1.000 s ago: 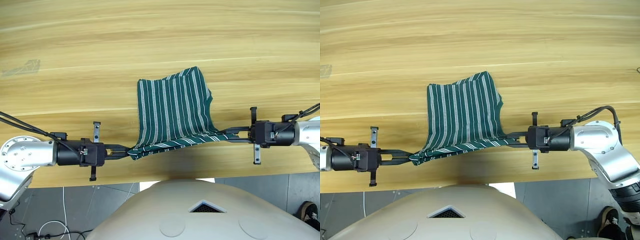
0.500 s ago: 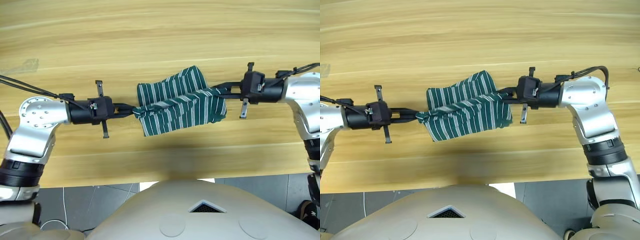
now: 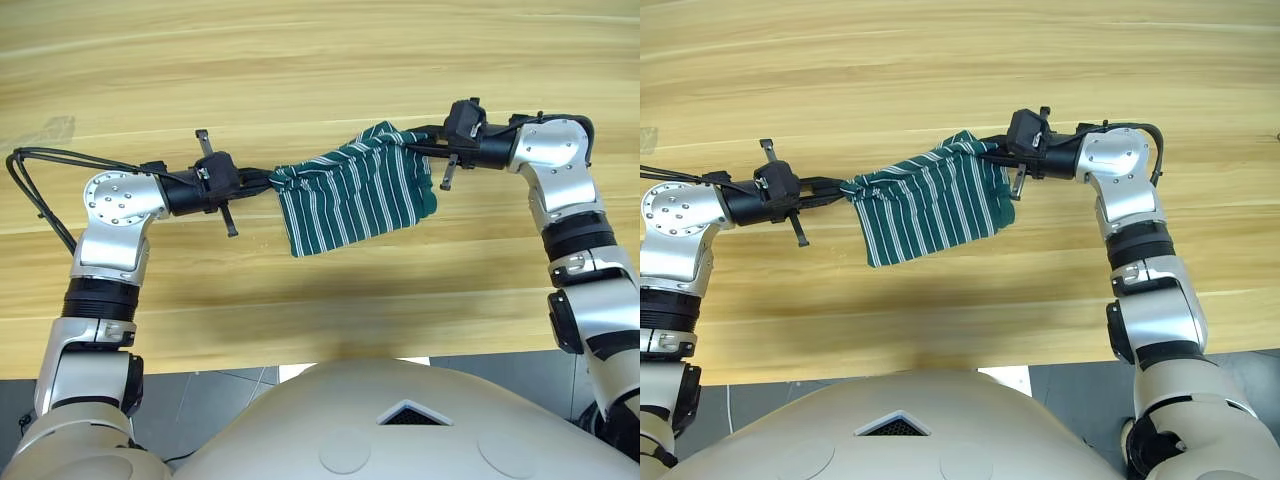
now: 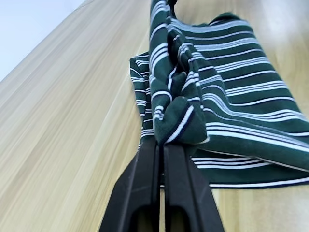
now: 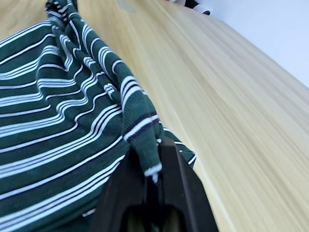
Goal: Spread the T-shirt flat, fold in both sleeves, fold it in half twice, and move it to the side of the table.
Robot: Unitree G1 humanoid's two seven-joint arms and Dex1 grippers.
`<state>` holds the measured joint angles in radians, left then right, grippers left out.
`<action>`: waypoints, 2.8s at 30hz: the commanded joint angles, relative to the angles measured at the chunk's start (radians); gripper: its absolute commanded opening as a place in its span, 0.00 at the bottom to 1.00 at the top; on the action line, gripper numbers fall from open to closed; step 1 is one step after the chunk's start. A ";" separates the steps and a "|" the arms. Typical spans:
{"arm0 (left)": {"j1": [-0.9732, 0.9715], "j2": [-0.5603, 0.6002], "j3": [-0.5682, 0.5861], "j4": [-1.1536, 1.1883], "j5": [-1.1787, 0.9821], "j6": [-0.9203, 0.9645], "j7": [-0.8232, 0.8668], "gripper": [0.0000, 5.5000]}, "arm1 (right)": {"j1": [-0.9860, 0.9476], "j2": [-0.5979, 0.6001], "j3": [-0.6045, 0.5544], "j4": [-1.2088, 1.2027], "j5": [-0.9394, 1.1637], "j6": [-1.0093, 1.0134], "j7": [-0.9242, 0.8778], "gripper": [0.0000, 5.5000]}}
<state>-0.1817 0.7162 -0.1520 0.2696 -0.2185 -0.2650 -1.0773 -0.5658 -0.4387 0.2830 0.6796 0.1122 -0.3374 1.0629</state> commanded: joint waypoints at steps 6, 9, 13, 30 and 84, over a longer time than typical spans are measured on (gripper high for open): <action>-0.083 -0.056 0.047 0.157 0.050 -0.031 0.071 0.18 | -0.041 0.038 -0.091 0.133 -0.029 -0.089 -0.096 0.24; -0.099 -0.075 0.061 0.262 0.099 -0.066 0.152 0.26 | -0.025 0.043 -0.122 0.132 -0.020 -0.109 -0.123 0.30; -0.151 -0.110 0.128 0.420 0.175 -0.135 0.412 0.36 | 0.025 0.058 -0.152 0.105 -0.004 -0.139 -0.137 0.30; -0.090 -0.324 0.388 0.059 0.148 -0.178 1.032 0.40 | -0.096 0.348 0.086 0.244 -0.233 -0.177 -0.191 0.30; 0.033 -0.640 0.230 0.063 0.213 -0.346 1.038 0.40 | 0.343 0.233 -0.199 -0.179 -0.242 -0.512 -1.340 0.30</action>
<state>-0.1617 0.0678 0.0822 0.3094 -0.0078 -0.5928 -0.0284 -0.2535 -0.2108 0.0802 0.4929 -0.1700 -0.8185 -0.3201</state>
